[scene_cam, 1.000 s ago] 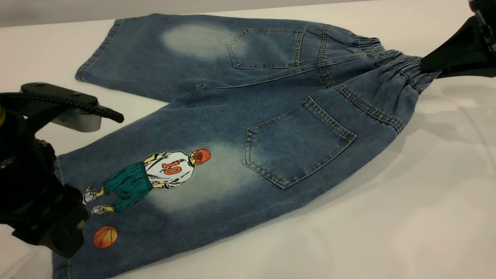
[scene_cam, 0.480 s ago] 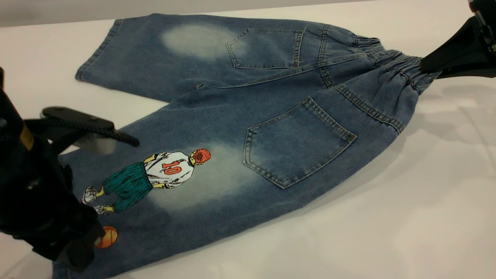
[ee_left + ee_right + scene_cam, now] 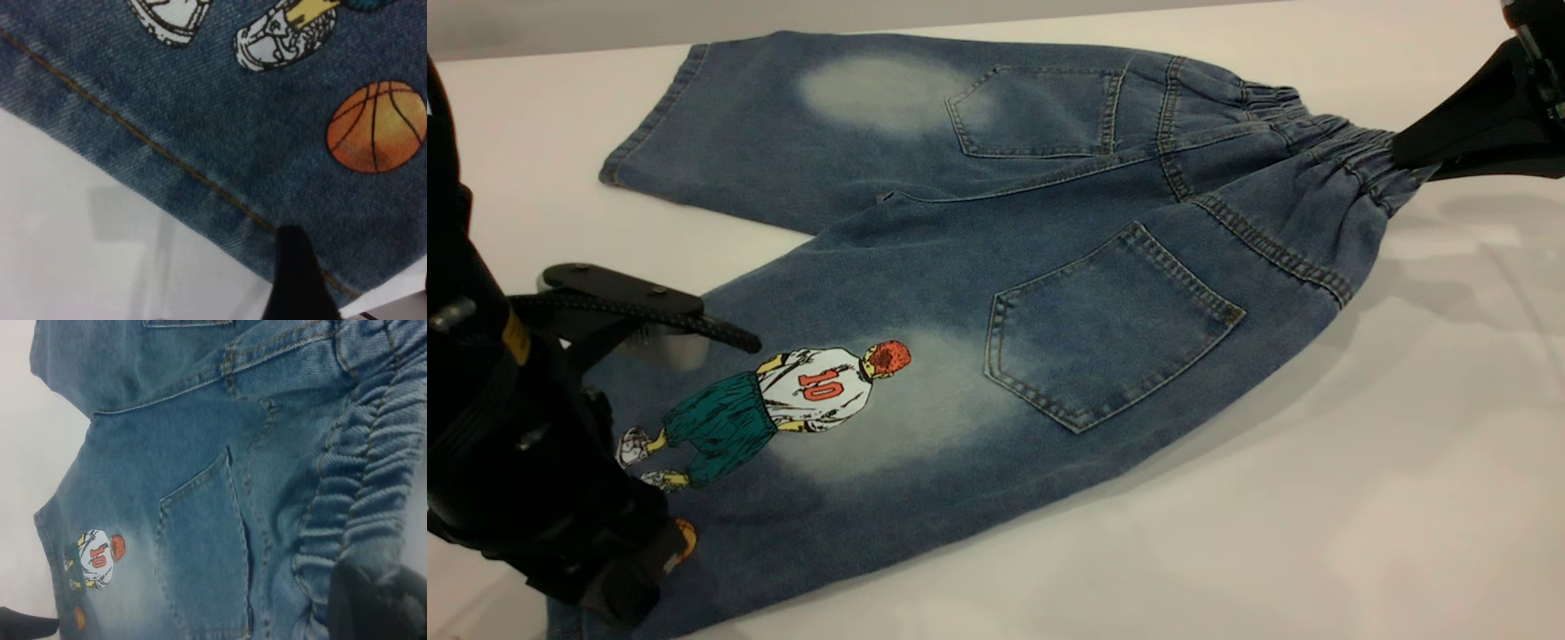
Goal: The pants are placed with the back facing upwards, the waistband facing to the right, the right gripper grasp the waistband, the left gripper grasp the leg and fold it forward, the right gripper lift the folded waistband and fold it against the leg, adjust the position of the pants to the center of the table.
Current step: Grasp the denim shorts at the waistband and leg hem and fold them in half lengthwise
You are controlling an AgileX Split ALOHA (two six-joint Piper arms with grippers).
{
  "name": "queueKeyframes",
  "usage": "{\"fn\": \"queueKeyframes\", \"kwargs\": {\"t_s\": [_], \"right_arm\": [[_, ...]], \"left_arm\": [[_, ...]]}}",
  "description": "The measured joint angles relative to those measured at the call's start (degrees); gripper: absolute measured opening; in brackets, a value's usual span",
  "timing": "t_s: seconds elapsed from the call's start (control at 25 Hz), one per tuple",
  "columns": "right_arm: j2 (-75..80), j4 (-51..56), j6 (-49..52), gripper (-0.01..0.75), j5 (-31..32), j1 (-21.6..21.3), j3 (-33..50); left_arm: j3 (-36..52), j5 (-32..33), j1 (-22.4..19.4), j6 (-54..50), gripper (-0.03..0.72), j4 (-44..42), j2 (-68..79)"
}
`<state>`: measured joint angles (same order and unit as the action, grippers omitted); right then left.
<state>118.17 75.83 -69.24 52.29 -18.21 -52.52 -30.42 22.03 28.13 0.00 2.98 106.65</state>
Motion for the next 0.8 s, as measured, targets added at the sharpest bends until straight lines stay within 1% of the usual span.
{"fn": "queueKeyframes", "kwargs": {"t_s": [0.6,0.68,0.8], "right_arm": [[0.00,0.00,0.00,0.029,-0.10,0.00,0.00],[0.00,0.00,0.00,0.029,-0.10,0.00,0.00],[0.00,0.00,0.00,0.029,-0.10,0.00,0.00]], "left_arm": [[-0.02,-1.52,0.00,0.00,0.405,0.60,2.94],[-0.02,-1.57,0.00,0.00,0.380,0.60,2.94],[-0.02,-1.63,0.00,0.00,0.298,0.60,3.00]]}}
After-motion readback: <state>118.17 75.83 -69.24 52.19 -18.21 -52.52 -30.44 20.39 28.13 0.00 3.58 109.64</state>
